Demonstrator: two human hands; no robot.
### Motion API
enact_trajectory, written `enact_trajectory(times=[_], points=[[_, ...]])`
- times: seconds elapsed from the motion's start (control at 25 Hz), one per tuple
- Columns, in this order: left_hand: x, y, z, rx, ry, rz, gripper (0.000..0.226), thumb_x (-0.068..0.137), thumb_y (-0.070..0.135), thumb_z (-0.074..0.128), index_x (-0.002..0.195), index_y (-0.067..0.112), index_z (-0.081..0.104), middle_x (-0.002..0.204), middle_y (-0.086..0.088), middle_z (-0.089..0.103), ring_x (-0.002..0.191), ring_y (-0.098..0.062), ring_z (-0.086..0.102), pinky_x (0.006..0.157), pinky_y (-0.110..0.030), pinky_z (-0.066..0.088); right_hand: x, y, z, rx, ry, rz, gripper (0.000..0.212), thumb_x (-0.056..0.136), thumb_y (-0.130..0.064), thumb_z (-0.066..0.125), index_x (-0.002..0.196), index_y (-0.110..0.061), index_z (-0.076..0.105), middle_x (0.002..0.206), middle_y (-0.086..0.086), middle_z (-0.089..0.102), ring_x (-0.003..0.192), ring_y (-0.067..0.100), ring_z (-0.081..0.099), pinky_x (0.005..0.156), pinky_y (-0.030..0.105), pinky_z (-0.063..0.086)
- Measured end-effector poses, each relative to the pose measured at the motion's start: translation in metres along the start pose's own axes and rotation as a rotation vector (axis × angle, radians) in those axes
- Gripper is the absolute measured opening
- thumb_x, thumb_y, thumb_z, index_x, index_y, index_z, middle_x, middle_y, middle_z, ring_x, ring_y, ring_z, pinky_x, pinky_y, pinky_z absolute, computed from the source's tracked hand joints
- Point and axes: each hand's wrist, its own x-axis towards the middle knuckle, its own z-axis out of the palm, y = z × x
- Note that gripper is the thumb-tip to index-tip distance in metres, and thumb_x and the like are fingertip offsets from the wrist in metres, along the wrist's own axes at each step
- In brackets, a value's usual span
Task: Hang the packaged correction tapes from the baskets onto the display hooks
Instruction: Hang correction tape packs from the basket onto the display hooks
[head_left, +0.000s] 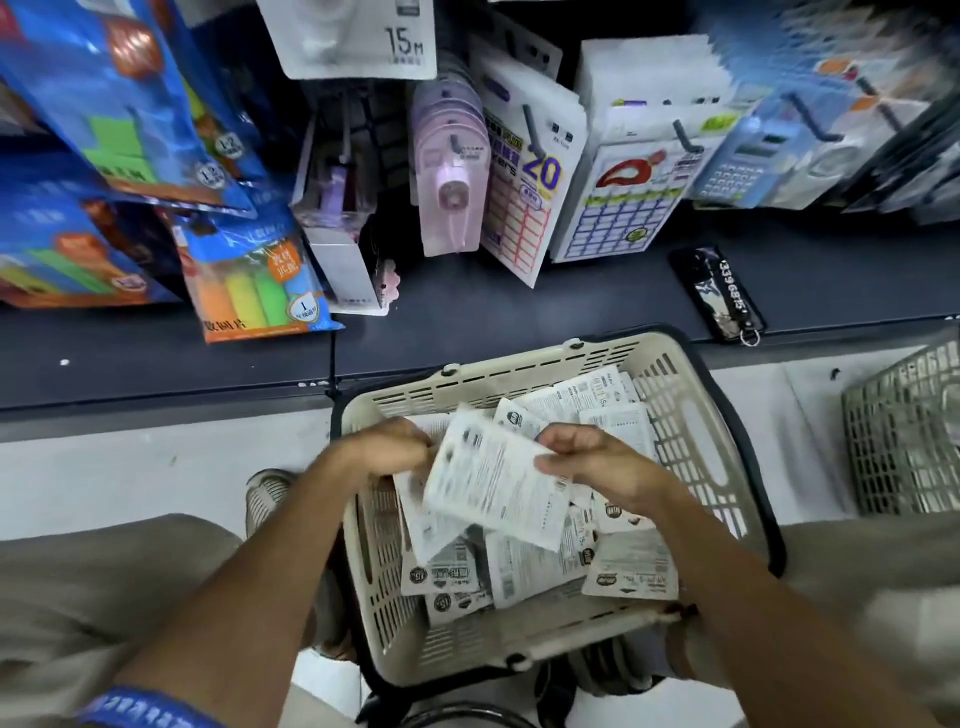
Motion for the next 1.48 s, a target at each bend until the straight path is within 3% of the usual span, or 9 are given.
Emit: enact_trajectory(times=[0.16, 0.36, 0.52, 0.72, 0.88, 1.04, 1.24, 1.32, 1.48], points=[[-0.047, 0.034, -0.029, -0.424, -0.136, 0.184, 0.061, 0.074, -0.009, 0.063, 0.123, 0.027, 0.066, 0.109, 0.003, 0.075, 0.092, -0.015, 0.073, 0.068, -0.028, 0.058, -0.004, -0.027, 0.001, 0.223, 0.032, -0.154, 0.015, 0.083, -0.013, 0.074, 0.094, -0.020, 0.079, 0.107, 0.008, 0.076, 0.097, 0.023, 0.069, 0.085, 0.033, 0.055], [-0.074, 0.058, -0.025, -0.571, -0.355, 0.426, 0.083, 0.064, -0.001, 0.064, 0.130, 0.049, 0.062, 0.123, 0.004, 0.075, 0.117, -0.034, 0.065, 0.071, -0.034, 0.058, -0.006, -0.074, 0.013, 0.357, 0.264, -0.413, 0.021, 0.071, -0.013, 0.081, 0.089, -0.023, 0.077, 0.091, -0.004, 0.073, 0.077, 0.011, 0.069, 0.071, 0.023, 0.057], [-0.084, 0.070, -0.016, -0.718, -0.249, 0.441, 0.028, 0.068, 0.002, 0.067, 0.080, 0.023, 0.081, 0.086, -0.004, 0.076, 0.085, -0.029, 0.063, 0.068, -0.034, 0.051, -0.033, -0.100, 0.006, 0.067, 0.420, -0.428, 0.008, 0.083, -0.024, 0.079, 0.091, -0.025, 0.076, 0.101, -0.003, 0.074, 0.085, 0.008, 0.070, 0.080, 0.026, 0.053], [-0.105, 0.090, -0.032, -1.309, -0.192, 0.309, 0.016, 0.065, 0.006, 0.059, 0.060, 0.005, 0.074, 0.051, -0.003, 0.060, 0.036, -0.007, 0.053, 0.032, -0.012, 0.043, -0.092, -0.149, -0.004, -0.451, 0.047, -0.417, 0.078, 0.063, -0.057, 0.087, 0.133, -0.058, 0.053, 0.142, -0.023, 0.058, 0.131, -0.001, 0.051, 0.110, 0.024, 0.040], [-0.126, 0.109, -0.042, -1.428, -0.233, 0.236, 0.025, 0.087, 0.006, 0.051, 0.070, 0.003, 0.070, 0.048, -0.004, 0.055, 0.031, -0.005, 0.050, 0.028, -0.008, 0.037, -0.095, -0.164, 0.033, -0.942, 0.484, -0.627, 0.105, 0.056, -0.066, 0.078, 0.144, -0.060, 0.021, 0.140, -0.028, 0.051, 0.119, -0.007, 0.046, 0.097, 0.022, 0.039], [-0.154, 0.119, -0.053, -1.319, -0.179, 0.372, 0.033, 0.088, 0.033, 0.061, 0.080, 0.002, 0.070, 0.049, -0.003, 0.053, 0.029, -0.006, 0.043, 0.024, -0.014, 0.031, -0.086, -0.156, 0.042, -0.029, 0.482, -0.787, 0.066, 0.057, -0.033, 0.089, 0.117, -0.043, 0.063, 0.111, -0.003, 0.076, 0.099, 0.017, 0.073, 0.073, 0.033, 0.060], [-0.181, 0.123, -0.052, -0.221, 0.562, 0.541, 0.059, 0.064, 0.078, 0.075, 0.083, 0.023, 0.081, 0.068, 0.007, 0.077, 0.065, -0.013, 0.075, 0.066, -0.035, 0.059, -0.080, -0.163, 0.051, 0.493, 0.379, -0.645, 0.048, 0.071, -0.016, 0.082, 0.115, -0.029, 0.070, 0.115, 0.015, 0.075, 0.092, 0.032, 0.076, 0.064, 0.038, 0.062], [-0.188, 0.126, -0.054, -0.349, 0.644, 0.570, 0.063, 0.058, 0.087, 0.069, 0.077, 0.028, 0.081, 0.074, 0.005, 0.079, 0.075, -0.016, 0.077, 0.073, -0.038, 0.060, -0.084, -0.176, 0.057, 0.540, 0.376, -0.670, 0.041, 0.076, -0.022, 0.077, 0.116, -0.030, 0.072, 0.115, 0.014, 0.076, 0.092, 0.031, 0.076, 0.066, 0.040, 0.062], [-0.191, 0.145, -0.043, -1.138, 0.170, 0.628, 0.060, 0.062, 0.056, 0.077, 0.111, 0.022, 0.075, 0.106, -0.009, 0.079, 0.098, -0.030, 0.076, 0.073, -0.040, 0.062, -0.101, -0.210, 0.063, 0.421, 0.438, -0.742, 0.032, 0.082, -0.037, 0.068, 0.113, -0.039, 0.074, 0.111, 0.004, 0.078, 0.097, 0.026, 0.076, 0.077, 0.041, 0.064]])
